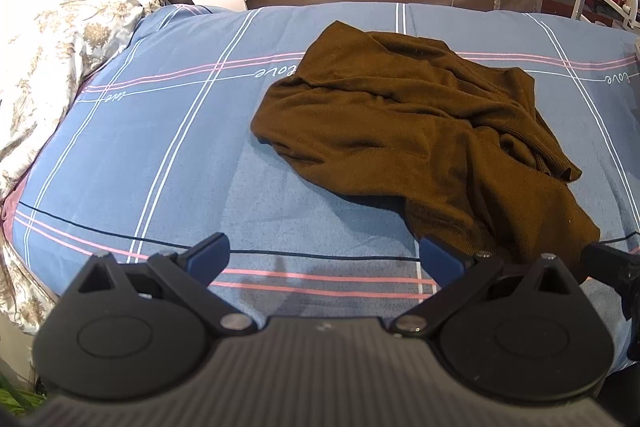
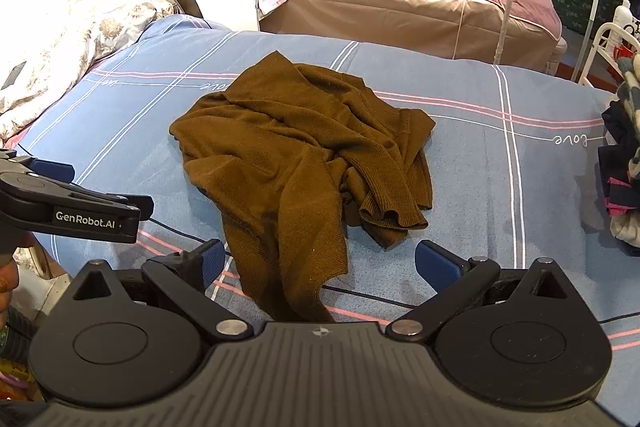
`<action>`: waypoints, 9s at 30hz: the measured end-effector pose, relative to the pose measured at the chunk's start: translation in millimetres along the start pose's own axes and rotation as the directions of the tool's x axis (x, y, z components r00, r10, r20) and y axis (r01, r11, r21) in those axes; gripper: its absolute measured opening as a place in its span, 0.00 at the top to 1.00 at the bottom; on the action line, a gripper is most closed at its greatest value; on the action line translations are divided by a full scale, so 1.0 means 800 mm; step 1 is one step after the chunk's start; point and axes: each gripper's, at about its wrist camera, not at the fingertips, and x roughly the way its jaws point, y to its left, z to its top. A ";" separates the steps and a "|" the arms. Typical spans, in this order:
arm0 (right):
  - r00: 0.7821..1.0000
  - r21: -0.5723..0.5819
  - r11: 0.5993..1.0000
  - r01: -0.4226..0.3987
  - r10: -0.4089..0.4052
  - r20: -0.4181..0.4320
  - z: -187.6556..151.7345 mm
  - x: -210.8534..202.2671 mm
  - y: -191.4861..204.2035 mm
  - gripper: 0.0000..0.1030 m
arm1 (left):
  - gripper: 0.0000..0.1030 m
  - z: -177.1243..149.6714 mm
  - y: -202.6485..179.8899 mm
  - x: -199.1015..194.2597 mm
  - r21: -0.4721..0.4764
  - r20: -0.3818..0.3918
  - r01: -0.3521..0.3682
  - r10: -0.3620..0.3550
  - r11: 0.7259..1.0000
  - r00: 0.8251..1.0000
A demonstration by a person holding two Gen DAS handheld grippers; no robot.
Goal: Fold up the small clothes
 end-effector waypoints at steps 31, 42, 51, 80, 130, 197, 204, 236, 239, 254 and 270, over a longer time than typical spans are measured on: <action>1.000 0.009 1.000 -0.007 0.007 -0.024 -0.006 0.007 0.002 0.00 | 0.00 -0.006 0.001 0.009 0.006 -0.022 -0.001 0.002 1.000 1.000; 1.000 0.012 1.000 -0.015 0.015 -0.016 -0.006 0.005 0.002 0.00 | 0.00 -0.009 0.003 0.018 -0.005 -0.041 0.023 -0.023 1.000 0.999; 0.983 0.033 0.987 -0.155 0.151 0.104 -0.010 -0.009 -0.004 0.00 | 0.00 -0.021 0.002 0.041 -0.024 -0.048 0.095 -0.096 0.995 0.994; 0.979 0.239 0.963 -0.121 0.077 0.188 -0.037 0.024 -0.098 0.00 | 0.00 -0.030 -0.037 0.092 0.083 -0.066 0.244 -0.239 0.966 0.969; 0.896 0.027 0.917 -0.398 0.382 0.226 0.001 0.033 -0.013 0.96 | 0.09 0.059 -0.018 0.144 -0.423 -0.037 0.627 -0.703 0.655 0.710; 0.916 0.187 0.898 -0.397 0.375 0.145 -0.081 0.039 -0.056 0.00 | 0.95 0.112 -0.043 0.169 -0.232 0.165 0.533 -0.507 0.814 0.846; 0.895 0.216 0.869 -0.446 0.438 0.086 -0.068 0.079 -0.032 0.00 | 0.63 0.131 -0.089 0.190 -0.192 0.059 0.561 -0.561 0.805 0.826; 0.933 0.635 0.684 -0.359 0.270 0.236 -0.087 0.060 -0.178 0.25 | 0.20 0.034 -0.068 0.204 0.144 0.121 0.270 -0.288 0.952 0.950; 0.931 0.558 0.748 -0.361 0.253 0.263 -0.081 0.048 -0.170 0.01 | 0.24 0.065 -0.081 0.220 0.185 0.189 0.174 -0.209 0.967 0.960; 0.968 -0.031 0.987 -0.160 0.163 0.191 -0.037 0.085 -0.070 0.00 | 0.18 0.208 -0.130 0.265 0.339 0.227 0.063 -0.147 0.939 0.963; 0.978 -0.250 0.965 -0.077 0.122 0.169 -0.034 0.123 -0.021 0.00 | 0.05 0.164 0.013 0.263 0.064 0.149 0.126 -0.134 0.990 0.980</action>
